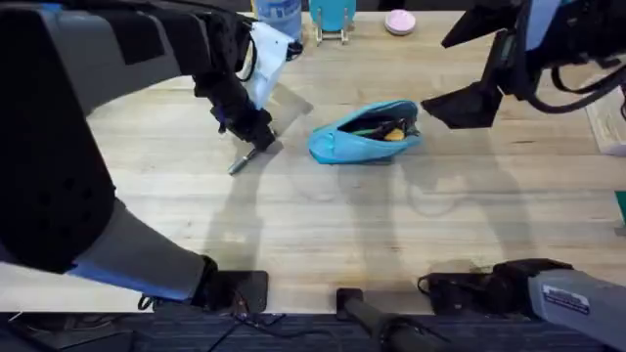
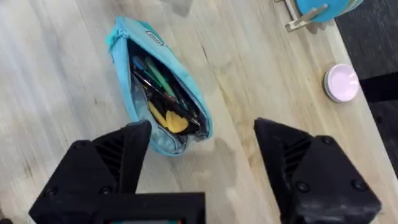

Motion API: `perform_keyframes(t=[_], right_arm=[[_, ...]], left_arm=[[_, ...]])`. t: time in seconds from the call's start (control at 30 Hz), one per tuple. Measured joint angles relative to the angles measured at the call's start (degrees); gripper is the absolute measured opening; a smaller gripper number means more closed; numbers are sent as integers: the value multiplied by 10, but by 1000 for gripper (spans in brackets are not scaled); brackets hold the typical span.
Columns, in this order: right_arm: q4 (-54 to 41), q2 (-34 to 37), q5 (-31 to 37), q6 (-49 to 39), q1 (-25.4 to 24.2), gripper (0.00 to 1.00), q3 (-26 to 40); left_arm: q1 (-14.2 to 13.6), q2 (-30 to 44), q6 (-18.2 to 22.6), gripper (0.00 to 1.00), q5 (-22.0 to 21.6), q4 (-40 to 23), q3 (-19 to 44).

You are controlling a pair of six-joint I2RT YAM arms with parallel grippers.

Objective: Unzip the bag, pick up the pens from the table one at a time and place them inside, then zip the bag closed.

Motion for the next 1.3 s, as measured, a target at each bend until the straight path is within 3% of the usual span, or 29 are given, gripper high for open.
perform_keyframes(t=[0.1, 0.63, 0.97, 1.13, 1.3], right_arm=[[0, 0, 0, 0, 0, 997, 0], [0, 0, 0, 2, 0, 997, 0], [0, 0, -16, 2, 0, 997, 0], [0, 0, -20, 2, 0, 997, 0], [0, 0, -20, 2, 0, 997, 0]], left_arm=[[0, 0, -14, 52, -1, -2, 1], [0, 0, -43, 41, -1, -4, 2], [-2, 13, -46, 41, -17, -63, 31], [-16, -4, -45, 41, -23, -77, 65], [-48, -65, -39, 41, -25, -77, 95]])
